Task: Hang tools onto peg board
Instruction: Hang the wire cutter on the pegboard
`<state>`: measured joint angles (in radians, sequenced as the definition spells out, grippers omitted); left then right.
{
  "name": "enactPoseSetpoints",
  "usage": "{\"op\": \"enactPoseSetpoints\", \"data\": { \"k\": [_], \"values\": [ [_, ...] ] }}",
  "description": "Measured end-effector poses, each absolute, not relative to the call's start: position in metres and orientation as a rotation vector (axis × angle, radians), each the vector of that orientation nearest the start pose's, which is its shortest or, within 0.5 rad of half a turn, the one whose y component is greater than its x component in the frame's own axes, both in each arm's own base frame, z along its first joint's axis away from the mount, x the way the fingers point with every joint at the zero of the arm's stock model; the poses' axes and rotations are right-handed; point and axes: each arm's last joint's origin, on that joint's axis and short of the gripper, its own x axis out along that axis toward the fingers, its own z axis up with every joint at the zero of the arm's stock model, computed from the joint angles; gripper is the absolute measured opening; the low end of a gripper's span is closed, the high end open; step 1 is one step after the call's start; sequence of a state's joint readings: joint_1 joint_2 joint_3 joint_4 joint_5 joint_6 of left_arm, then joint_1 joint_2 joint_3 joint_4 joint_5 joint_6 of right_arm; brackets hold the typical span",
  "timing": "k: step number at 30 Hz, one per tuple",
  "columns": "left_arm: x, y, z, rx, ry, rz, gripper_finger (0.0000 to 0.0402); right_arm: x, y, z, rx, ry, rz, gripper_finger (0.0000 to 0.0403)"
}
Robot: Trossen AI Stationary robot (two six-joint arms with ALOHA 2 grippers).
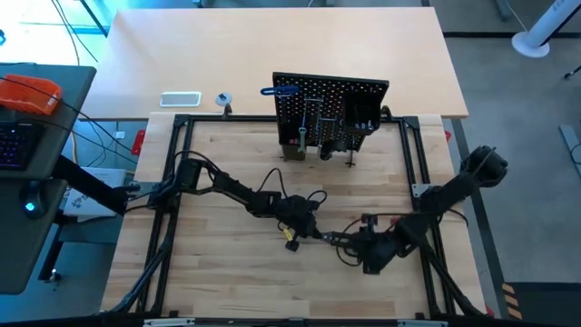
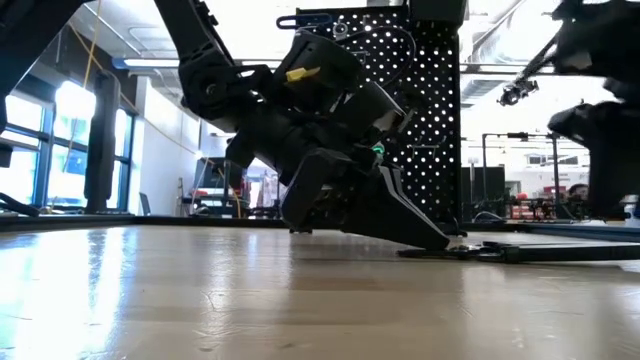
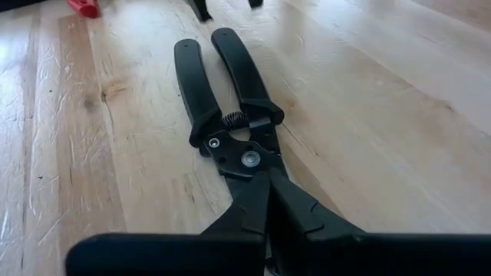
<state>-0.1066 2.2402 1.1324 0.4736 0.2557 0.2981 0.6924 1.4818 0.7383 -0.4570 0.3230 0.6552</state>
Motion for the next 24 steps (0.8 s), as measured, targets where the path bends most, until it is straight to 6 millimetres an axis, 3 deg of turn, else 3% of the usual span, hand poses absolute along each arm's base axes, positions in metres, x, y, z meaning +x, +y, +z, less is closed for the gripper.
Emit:
{"op": "enactPoseSetpoints", "data": {
  "k": [7, 16, 24],
  "values": [
    [0.421, -0.052, 0.061, 0.23, 0.58, -0.44, 0.0, 0.198, 0.159, 0.135, -0.101, 1.108, -0.118, 0.0161],
    [0.421, -0.052, 0.061, 0.228, 0.581, -0.439, 0.0, 0.201, 0.168, 0.121, -0.166, 1.13, -0.052, 0.0161],
    [0.421, -0.052, 0.061, 0.219, 0.58, -0.438, 0.0, 0.209, 0.159, 0.112, -0.158, 1.184, -0.082, 0.015]
  ]
}}
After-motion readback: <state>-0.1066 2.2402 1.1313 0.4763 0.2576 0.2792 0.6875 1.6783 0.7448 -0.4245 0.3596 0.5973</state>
